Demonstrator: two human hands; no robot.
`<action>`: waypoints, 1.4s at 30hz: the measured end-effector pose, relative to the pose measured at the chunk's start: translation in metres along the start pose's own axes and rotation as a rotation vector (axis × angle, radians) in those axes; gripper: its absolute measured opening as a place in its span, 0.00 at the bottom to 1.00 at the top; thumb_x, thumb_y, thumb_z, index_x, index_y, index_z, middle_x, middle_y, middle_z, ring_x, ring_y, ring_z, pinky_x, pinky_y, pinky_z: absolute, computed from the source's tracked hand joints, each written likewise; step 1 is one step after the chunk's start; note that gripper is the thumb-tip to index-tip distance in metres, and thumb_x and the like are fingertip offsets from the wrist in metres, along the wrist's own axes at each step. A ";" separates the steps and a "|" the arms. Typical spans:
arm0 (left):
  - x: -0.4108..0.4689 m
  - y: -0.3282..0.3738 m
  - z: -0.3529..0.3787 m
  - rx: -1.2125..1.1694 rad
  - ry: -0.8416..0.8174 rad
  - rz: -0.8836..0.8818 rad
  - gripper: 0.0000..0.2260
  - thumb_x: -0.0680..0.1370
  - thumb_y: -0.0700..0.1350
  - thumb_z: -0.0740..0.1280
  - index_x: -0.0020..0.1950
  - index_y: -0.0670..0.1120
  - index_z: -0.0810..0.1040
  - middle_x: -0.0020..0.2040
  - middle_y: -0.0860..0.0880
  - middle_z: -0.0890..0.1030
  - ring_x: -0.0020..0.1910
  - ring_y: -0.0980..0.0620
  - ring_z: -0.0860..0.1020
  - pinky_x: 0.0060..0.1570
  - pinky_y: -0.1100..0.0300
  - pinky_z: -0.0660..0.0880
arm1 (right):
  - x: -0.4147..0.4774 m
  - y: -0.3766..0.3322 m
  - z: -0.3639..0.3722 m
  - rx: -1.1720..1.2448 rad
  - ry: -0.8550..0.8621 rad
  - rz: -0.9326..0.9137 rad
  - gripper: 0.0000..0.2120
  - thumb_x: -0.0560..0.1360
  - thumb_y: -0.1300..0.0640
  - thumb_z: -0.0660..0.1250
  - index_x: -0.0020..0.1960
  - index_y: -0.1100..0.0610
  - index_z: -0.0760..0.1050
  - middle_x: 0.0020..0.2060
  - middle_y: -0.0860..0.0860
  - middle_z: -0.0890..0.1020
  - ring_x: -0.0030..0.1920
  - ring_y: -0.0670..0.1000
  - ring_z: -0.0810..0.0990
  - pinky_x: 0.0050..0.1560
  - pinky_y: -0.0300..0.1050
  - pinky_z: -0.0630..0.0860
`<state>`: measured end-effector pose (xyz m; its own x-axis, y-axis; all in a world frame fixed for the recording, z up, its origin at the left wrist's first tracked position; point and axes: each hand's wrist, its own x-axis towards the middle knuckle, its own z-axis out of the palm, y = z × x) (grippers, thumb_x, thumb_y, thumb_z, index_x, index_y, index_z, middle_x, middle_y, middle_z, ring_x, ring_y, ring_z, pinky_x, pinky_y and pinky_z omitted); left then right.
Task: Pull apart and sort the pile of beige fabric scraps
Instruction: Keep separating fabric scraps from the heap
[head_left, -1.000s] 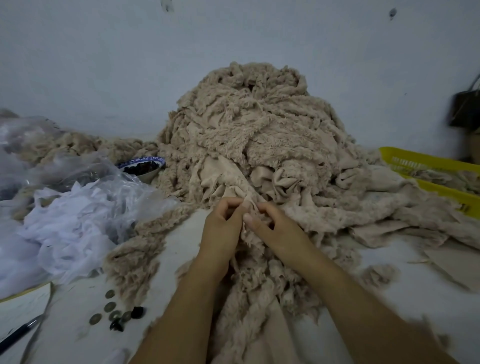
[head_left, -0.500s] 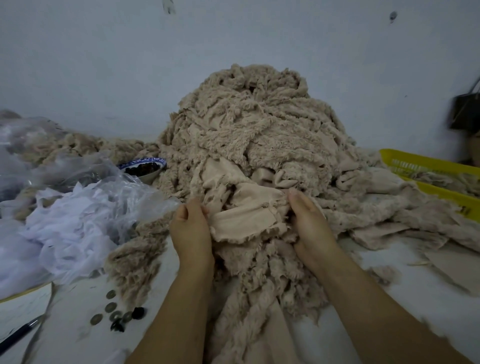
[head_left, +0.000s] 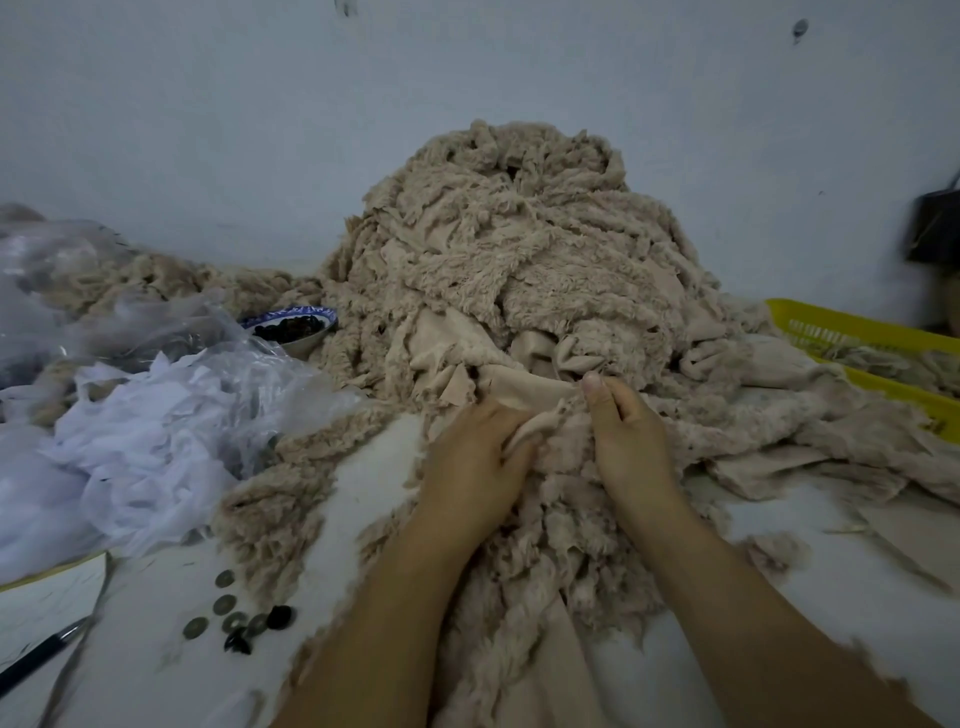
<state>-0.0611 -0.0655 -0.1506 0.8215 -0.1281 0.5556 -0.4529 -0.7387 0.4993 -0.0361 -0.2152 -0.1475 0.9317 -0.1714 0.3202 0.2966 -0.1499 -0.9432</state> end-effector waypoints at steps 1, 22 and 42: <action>0.000 -0.002 -0.003 -0.034 0.051 -0.009 0.10 0.83 0.47 0.64 0.59 0.49 0.82 0.51 0.54 0.79 0.53 0.54 0.75 0.52 0.59 0.71 | 0.001 0.001 -0.001 -0.021 0.005 -0.006 0.16 0.82 0.43 0.58 0.42 0.49 0.77 0.40 0.52 0.81 0.42 0.46 0.80 0.44 0.46 0.76; -0.005 0.027 -0.013 -0.319 0.274 -0.055 0.18 0.82 0.52 0.57 0.43 0.39 0.76 0.34 0.50 0.78 0.34 0.55 0.75 0.37 0.55 0.72 | -0.023 -0.017 0.018 -0.220 -0.494 -0.319 0.14 0.81 0.50 0.60 0.56 0.28 0.72 0.49 0.26 0.78 0.53 0.31 0.76 0.49 0.26 0.71; 0.002 0.012 -0.002 -0.128 0.144 -0.261 0.10 0.83 0.48 0.62 0.42 0.53 0.68 0.37 0.54 0.75 0.36 0.55 0.74 0.34 0.57 0.67 | -0.019 -0.012 0.017 -0.124 -0.464 0.003 0.20 0.77 0.31 0.56 0.40 0.41 0.78 0.37 0.42 0.83 0.38 0.42 0.81 0.44 0.43 0.78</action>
<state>-0.0655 -0.0736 -0.1423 0.8625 0.1561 0.4813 -0.2808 -0.6436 0.7120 -0.0534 -0.1935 -0.1434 0.9362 0.2761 0.2175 0.2928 -0.2703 -0.9172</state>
